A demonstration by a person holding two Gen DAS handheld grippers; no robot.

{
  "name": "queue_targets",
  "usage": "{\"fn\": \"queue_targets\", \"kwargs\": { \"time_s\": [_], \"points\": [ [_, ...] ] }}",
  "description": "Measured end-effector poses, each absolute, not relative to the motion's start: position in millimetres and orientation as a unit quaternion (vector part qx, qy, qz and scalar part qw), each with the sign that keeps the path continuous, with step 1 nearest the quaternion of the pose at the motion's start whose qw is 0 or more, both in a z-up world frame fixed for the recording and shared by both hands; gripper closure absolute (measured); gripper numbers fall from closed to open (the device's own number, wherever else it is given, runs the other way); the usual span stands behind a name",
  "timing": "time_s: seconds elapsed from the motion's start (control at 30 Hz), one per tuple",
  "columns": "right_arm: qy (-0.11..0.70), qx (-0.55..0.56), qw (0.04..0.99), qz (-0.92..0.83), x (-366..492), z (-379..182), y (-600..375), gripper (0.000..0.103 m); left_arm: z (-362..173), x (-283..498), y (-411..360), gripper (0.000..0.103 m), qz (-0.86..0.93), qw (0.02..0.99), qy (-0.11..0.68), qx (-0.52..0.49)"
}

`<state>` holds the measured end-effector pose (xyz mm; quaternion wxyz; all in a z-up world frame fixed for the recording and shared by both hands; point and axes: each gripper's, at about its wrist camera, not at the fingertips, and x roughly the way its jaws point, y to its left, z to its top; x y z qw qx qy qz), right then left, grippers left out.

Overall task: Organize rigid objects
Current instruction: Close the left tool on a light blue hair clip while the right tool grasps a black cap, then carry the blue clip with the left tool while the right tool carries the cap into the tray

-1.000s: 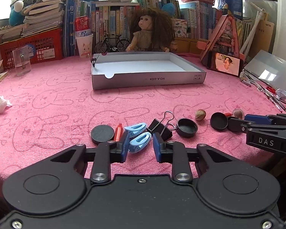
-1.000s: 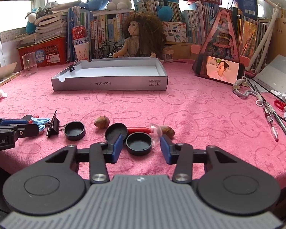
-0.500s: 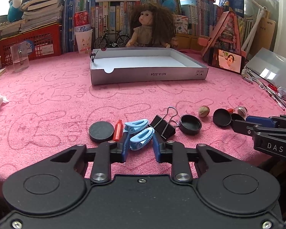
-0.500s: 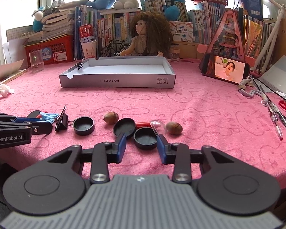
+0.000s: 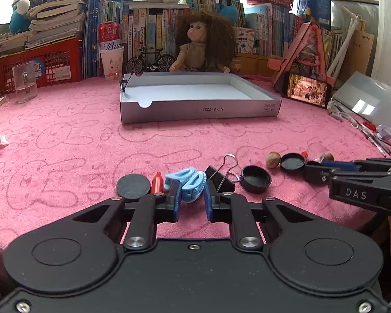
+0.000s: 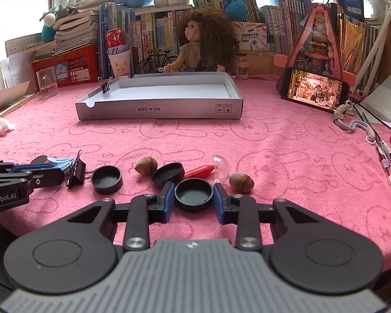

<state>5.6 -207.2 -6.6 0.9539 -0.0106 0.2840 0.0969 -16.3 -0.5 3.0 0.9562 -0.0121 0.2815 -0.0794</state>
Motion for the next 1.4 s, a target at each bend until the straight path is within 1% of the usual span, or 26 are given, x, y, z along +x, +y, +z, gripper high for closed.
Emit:
{"fn": "queue_targets", "kwargs": {
  "time_s": [0.3,0.47,1.4],
  "points": [
    [0.271,0.013,0.955,0.123,1,4,-206,0.066,7,-11,-12,0.086,-0.089,0.956,0.279,-0.015],
    [0.269,0.007,0.953,0.136,2,4,-197,0.066,10,-7,-17,0.086,-0.092,0.958,0.272,-0.013],
    [0.255,0.019,0.96,0.114,9,11,-203,0.066,22,-4,-12,0.088,-0.077,0.965,0.248,-0.024]
  ]
}}
